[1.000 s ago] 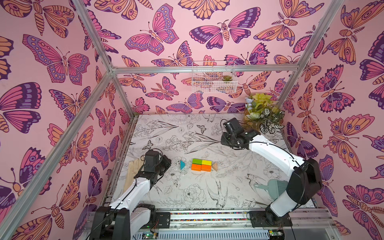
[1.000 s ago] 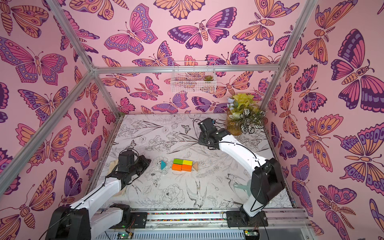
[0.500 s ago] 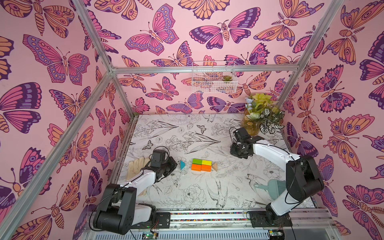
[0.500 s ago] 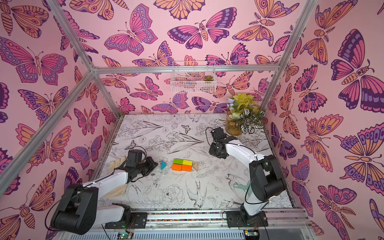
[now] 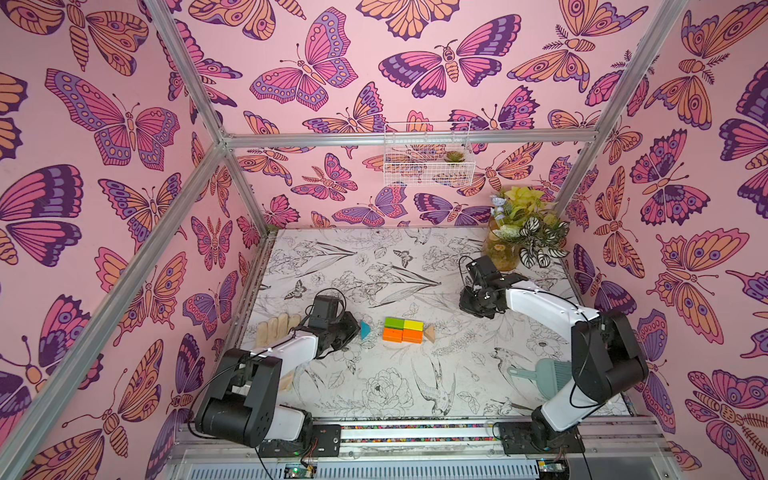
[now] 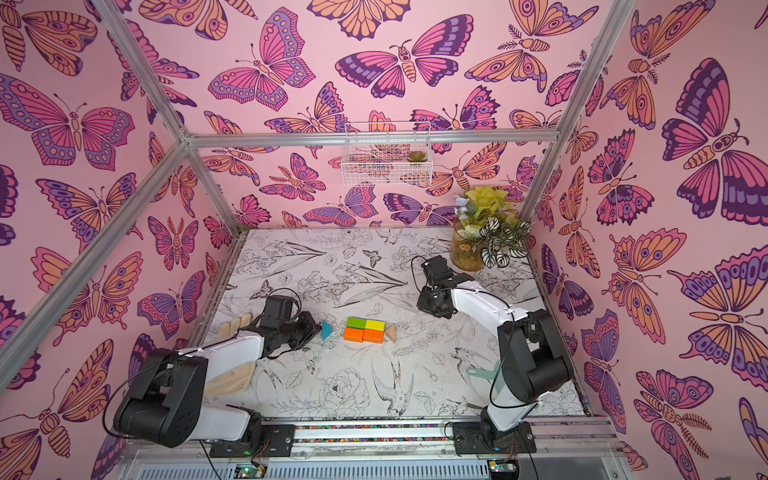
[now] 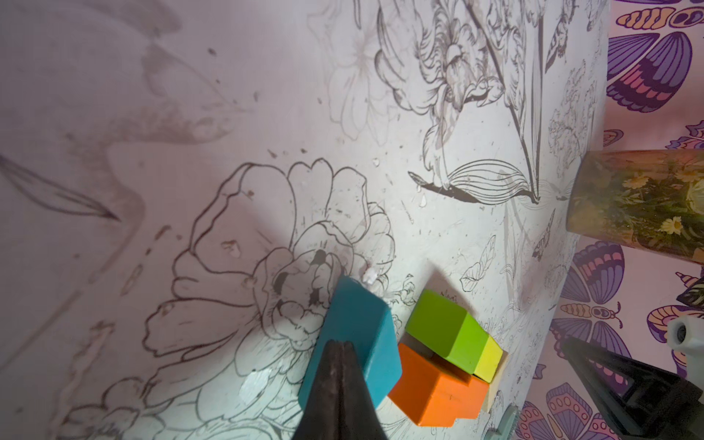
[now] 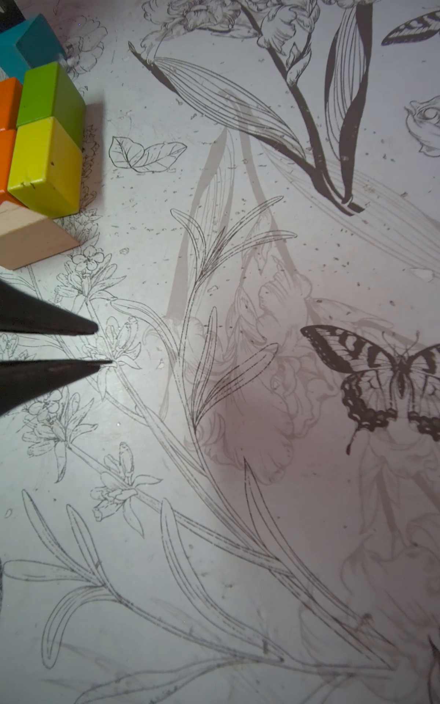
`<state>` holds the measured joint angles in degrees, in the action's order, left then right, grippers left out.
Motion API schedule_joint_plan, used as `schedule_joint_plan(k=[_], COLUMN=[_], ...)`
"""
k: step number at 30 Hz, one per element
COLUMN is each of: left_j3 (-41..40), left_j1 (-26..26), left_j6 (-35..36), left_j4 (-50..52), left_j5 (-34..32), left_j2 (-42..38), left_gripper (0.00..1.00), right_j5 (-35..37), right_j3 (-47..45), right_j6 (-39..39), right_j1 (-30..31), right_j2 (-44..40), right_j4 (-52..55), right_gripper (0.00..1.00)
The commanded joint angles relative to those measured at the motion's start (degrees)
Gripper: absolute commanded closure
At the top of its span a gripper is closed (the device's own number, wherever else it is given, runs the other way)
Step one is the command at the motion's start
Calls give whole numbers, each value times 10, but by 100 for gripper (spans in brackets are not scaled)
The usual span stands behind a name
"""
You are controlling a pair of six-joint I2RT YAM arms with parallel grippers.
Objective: Assemble a piece of candy with building blocks
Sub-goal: Assemble the building block at the center of the board.
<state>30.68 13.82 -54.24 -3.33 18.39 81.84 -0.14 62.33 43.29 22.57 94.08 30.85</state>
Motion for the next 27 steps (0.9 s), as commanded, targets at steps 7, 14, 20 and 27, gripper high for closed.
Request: schedule_joint_plan(k=[7, 14, 20, 27], left_j3=[21, 23, 25, 22], left_j1=[15, 23, 31, 35], left_j6=[2, -10, -21, -22], left_j4=[-25, -45, -60, -63], left_j5=[13, 20, 21, 22], left_j2=[45, 61, 72, 66], left_gripper=[100, 100, 100, 100], right_j5=[6, 1, 1, -1], right_j3=[-7, -7, -9, -13], right_j6=[-1, 0, -1, -2], right_j1=[-7, -8, -7, -7], right_j2=[-19, -14, -18, -21], right_j4=[5, 4, 5, 4], right_gripper=[83, 83, 83, 83])
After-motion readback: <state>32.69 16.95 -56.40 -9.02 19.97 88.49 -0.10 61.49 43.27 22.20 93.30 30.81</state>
